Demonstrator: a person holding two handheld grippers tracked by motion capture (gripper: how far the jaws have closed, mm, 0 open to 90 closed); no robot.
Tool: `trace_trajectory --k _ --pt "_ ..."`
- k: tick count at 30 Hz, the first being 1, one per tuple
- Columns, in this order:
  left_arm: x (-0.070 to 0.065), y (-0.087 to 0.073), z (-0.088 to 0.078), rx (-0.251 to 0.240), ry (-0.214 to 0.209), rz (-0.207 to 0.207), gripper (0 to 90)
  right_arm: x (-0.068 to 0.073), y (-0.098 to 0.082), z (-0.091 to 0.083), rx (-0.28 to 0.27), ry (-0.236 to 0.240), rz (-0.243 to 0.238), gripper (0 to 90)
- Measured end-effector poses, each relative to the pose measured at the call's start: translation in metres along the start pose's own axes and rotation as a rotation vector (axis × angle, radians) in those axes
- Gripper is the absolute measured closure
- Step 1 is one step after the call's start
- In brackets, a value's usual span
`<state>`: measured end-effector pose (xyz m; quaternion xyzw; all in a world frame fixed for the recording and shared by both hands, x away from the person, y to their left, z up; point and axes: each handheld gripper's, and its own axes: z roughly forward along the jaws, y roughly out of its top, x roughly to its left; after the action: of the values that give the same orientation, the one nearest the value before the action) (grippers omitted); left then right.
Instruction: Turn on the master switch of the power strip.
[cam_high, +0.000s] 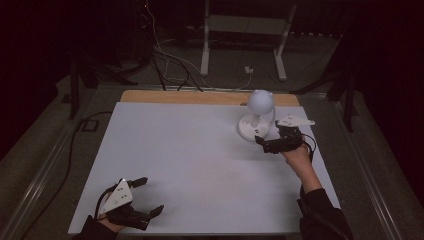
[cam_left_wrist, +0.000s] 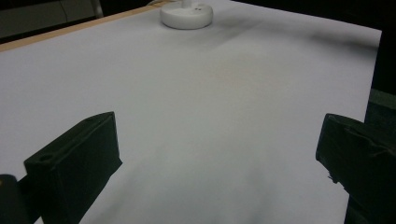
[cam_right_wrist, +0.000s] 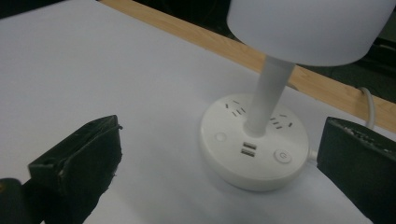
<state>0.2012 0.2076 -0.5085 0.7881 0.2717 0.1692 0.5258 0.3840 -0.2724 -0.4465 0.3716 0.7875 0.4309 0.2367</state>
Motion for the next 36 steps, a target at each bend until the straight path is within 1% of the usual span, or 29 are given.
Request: trace_trajectory --k 4,10,11,12,13,19,20,25,26,28,29,30,31,32,34,36 --pt "0.000 0.000 0.000 0.001 0.000 0.000 0.2 -0.005 0.000 0.009 0.009 -0.019 -0.001 0.0" --pt "0.000 0.000 0.000 0.001 -0.002 0.000 0.2 -0.012 0.001 0.016 0.009 -0.032 0.024 0.0" --pt "0.000 0.000 0.000 0.001 -0.001 0.000 0.2 -0.016 0.000 0.020 0.014 -0.037 0.034 0.0" --pt "0.000 0.000 0.000 0.001 -0.001 0.000 0.2 -0.016 0.000 0.020 0.014 -0.037 0.034 0.0" --pt "0.000 0.000 0.000 0.000 -0.002 -0.001 0.2 -0.018 -0.002 0.022 0.012 -0.038 0.047 0.0" --pt "-0.001 0.000 0.000 0.000 -0.003 0.001 0.2 -0.023 -0.005 0.033 0.015 -0.054 0.075 0.2" --pt "-0.001 0.000 0.000 0.000 -0.004 0.001 0.2 -0.024 -0.006 0.034 0.011 -0.058 0.079 2.6" --pt "0.000 0.000 0.001 -0.001 -0.005 0.000 0.2 -0.027 -0.007 0.041 0.016 -0.077 0.109 2.8" --pt "0.000 0.000 0.001 0.001 -0.005 0.000 0.2 -0.028 -0.007 0.042 0.018 -0.078 0.113 5.0" --pt "0.001 -0.001 0.001 0.003 -0.005 -0.005 0.2 -0.028 -0.009 0.045 0.023 -0.101 0.110 6.0" --pt "0.001 -0.001 0.001 0.003 -0.005 -0.005 0.1 -0.028 -0.009 0.045 0.023 -0.100 0.115 8.4" --pt "0.000 -0.001 0.002 0.004 -0.006 -0.003 0.2 -0.029 -0.009 0.045 0.022 -0.114 0.119 13.0" --pt "0.000 -0.001 0.002 0.004 -0.006 -0.003 0.1 -0.029 -0.009 0.045 0.022 -0.114 0.119 13.0" --pt "0.000 0.000 0.001 0.002 -0.005 0.001 0.1 -0.030 -0.010 0.046 0.019 -0.148 0.127 16.9" --pt "0.000 0.000 0.001 0.003 -0.005 0.001 0.2 -0.031 -0.010 0.047 0.020 -0.165 0.129 23.1" --pt "0.000 -0.001 0.002 0.003 -0.006 -0.002 0.1 -0.032 -0.010 0.048 0.022 -0.178 0.134 26.8"
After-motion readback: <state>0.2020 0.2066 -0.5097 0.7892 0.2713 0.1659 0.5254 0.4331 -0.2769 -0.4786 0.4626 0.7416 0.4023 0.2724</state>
